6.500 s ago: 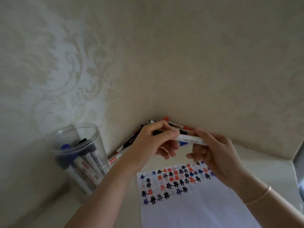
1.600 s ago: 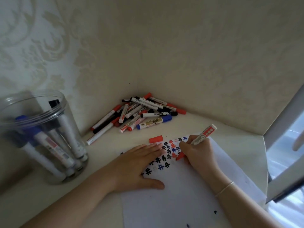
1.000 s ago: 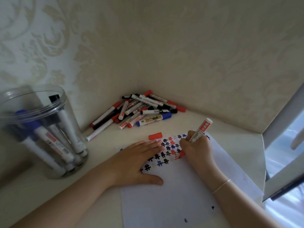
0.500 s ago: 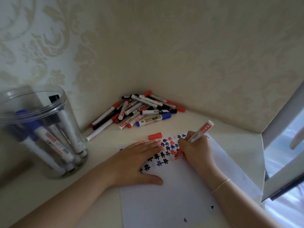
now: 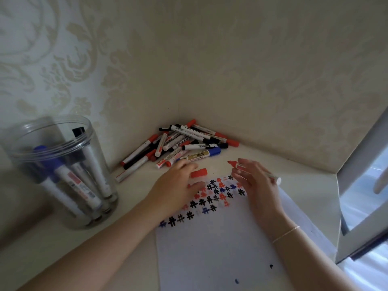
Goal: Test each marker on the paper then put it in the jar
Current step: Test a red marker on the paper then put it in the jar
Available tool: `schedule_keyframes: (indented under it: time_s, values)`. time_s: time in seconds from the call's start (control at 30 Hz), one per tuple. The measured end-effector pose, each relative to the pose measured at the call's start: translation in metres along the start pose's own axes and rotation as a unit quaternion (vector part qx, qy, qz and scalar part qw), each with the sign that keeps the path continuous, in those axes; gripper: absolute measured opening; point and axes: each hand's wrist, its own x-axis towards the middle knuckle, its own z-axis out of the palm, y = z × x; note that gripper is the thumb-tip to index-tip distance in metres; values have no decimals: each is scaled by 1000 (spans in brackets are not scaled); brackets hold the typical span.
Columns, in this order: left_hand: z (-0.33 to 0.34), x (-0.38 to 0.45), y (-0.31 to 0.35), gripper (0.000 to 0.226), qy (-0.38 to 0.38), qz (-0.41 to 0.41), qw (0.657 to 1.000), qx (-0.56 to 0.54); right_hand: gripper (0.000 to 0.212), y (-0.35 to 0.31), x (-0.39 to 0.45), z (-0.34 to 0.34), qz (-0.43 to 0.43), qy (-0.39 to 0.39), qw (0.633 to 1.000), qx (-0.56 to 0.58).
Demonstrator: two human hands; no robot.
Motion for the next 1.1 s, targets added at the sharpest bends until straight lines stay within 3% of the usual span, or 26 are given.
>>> schedule_keyframes:
  time_s: [0.1, 0.27, 0.57, 0.73, 0.9, 1.0, 1.1]
  values:
    - [12, 14, 1, 58, -24, -43, 999, 8, 18, -3, 0, 1, 29, -4, 998, 64]
    - [23, 22, 0, 26, 14, -40, 998, -42, 24, -1, -1, 1, -9, 28, 999, 17]
    - [21, 14, -5, 33, 54, 10, 995, -89, 21, 4, 2, -1, -17, 43, 998, -40]
    - [22, 12, -4, 28, 62, 54, 990, -115, 20, 6, 0, -1, -25, 16, 994, -104]
    - [17, 8, -1, 26, 37, 126, 986, -102, 25, 6, 0, -1, -15, -17, 995, -94]
    - [13, 5, 3, 29, 2, 124, 984, -130, 21, 1, -2, 0, 9, -56, 996, -68]
    - [12, 2, 12, 27, -23, 117, 977, -176, 30, -4, -9, 5, 18, -97, 991, -86]
